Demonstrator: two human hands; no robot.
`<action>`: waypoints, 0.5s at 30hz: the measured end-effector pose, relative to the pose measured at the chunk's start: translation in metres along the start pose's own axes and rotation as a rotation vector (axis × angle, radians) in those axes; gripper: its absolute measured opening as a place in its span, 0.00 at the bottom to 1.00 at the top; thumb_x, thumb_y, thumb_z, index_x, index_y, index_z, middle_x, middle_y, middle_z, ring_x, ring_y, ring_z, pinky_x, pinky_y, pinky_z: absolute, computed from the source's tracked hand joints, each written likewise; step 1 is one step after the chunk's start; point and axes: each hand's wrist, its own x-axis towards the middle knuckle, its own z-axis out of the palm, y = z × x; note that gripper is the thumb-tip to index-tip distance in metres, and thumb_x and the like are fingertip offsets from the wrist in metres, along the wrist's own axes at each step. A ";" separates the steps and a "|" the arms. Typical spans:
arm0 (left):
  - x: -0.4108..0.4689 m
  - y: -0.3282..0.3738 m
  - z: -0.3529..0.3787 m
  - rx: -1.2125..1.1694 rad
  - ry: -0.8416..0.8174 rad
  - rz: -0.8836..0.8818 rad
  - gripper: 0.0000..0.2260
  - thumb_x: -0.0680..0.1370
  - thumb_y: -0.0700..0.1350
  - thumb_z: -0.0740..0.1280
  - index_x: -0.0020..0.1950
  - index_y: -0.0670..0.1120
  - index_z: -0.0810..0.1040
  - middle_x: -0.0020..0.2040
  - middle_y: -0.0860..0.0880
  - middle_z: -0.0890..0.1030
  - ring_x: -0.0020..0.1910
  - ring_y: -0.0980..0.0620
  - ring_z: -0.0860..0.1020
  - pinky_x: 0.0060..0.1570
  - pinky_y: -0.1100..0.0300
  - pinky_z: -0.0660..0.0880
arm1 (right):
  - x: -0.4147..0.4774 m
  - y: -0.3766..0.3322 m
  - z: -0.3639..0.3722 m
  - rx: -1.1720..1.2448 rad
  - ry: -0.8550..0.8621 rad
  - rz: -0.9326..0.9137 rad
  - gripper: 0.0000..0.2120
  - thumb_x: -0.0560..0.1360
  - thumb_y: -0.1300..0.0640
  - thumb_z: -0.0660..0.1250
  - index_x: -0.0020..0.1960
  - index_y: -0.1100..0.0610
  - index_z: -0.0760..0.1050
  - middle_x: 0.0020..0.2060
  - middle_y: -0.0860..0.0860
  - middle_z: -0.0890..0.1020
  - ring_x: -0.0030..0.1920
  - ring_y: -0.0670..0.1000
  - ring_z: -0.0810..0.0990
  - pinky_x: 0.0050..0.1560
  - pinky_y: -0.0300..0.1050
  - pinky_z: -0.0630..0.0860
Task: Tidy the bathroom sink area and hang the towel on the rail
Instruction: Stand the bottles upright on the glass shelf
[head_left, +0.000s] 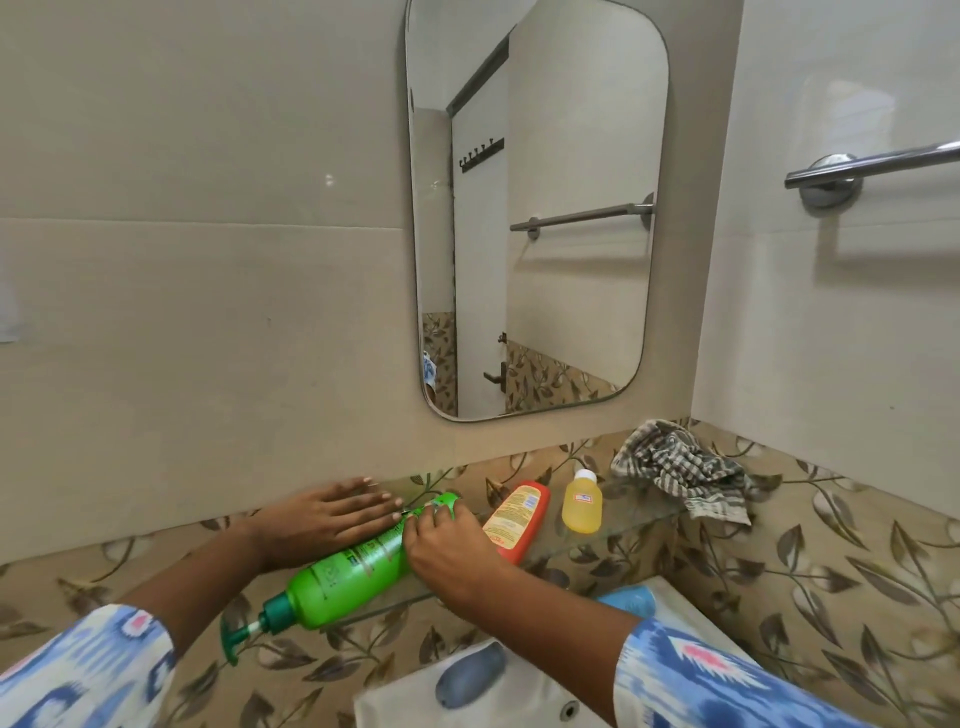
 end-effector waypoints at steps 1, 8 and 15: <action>0.000 0.002 0.003 0.010 0.036 0.001 0.21 0.83 0.42 0.44 0.77 0.42 0.49 0.68 0.52 0.71 0.66 0.55 0.72 0.73 0.50 0.49 | 0.001 -0.002 0.002 -0.031 0.004 0.002 0.19 0.78 0.63 0.56 0.65 0.72 0.62 0.61 0.72 0.73 0.60 0.68 0.74 0.61 0.63 0.70; 0.001 0.012 0.011 -0.106 0.094 -0.029 0.20 0.82 0.48 0.47 0.73 0.42 0.58 0.66 0.52 0.76 0.72 0.58 0.60 0.70 0.54 0.57 | 0.004 0.003 0.012 -0.187 0.055 -0.092 0.21 0.79 0.59 0.52 0.67 0.71 0.59 0.61 0.69 0.75 0.60 0.66 0.75 0.61 0.60 0.72; 0.010 0.019 -0.010 -0.483 0.415 -0.282 0.22 0.83 0.57 0.47 0.58 0.43 0.72 0.50 0.45 0.85 0.48 0.52 0.82 0.57 0.72 0.69 | 0.001 0.045 0.006 0.315 0.059 -0.106 0.23 0.77 0.59 0.58 0.70 0.61 0.58 0.60 0.62 0.76 0.57 0.62 0.76 0.57 0.57 0.73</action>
